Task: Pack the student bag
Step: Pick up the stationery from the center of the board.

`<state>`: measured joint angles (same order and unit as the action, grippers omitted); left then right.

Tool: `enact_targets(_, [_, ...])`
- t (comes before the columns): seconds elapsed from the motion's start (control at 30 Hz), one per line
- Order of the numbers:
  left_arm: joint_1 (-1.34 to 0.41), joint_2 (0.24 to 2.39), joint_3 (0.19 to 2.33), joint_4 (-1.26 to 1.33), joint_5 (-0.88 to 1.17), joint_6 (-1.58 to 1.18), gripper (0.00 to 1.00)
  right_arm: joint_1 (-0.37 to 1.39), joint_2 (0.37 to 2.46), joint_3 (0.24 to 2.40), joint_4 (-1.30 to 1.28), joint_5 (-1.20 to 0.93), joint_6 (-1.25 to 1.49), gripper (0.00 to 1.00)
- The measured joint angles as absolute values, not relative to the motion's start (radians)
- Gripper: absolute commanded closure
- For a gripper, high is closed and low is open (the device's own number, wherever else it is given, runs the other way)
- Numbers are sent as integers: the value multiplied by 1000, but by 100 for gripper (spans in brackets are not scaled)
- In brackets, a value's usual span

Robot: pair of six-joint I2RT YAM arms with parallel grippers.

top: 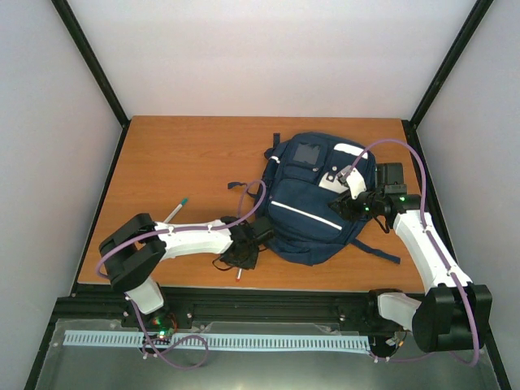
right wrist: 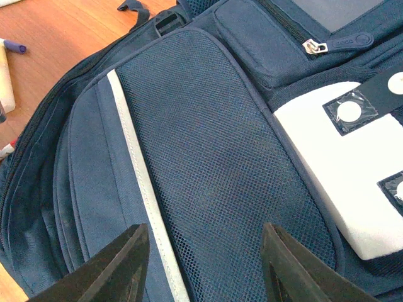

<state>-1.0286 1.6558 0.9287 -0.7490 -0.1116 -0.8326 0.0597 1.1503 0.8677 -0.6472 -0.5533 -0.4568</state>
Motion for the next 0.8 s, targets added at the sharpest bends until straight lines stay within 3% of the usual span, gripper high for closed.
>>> enact_targets(0.4, [-1029, 1650, 929, -815, -56, -776, 97, 60, 1163, 868, -648, -553, -460, 50])
enact_targets(0.63, [-1029, 1646, 931, -848, -64, -773, 99, 72, 1202, 916, -703, -488, -457, 48])
enact_targets(0.8, [-1029, 1583, 934, -922, -85, -773, 99, 176, 1224, 978, -753, -392, -518, 48])
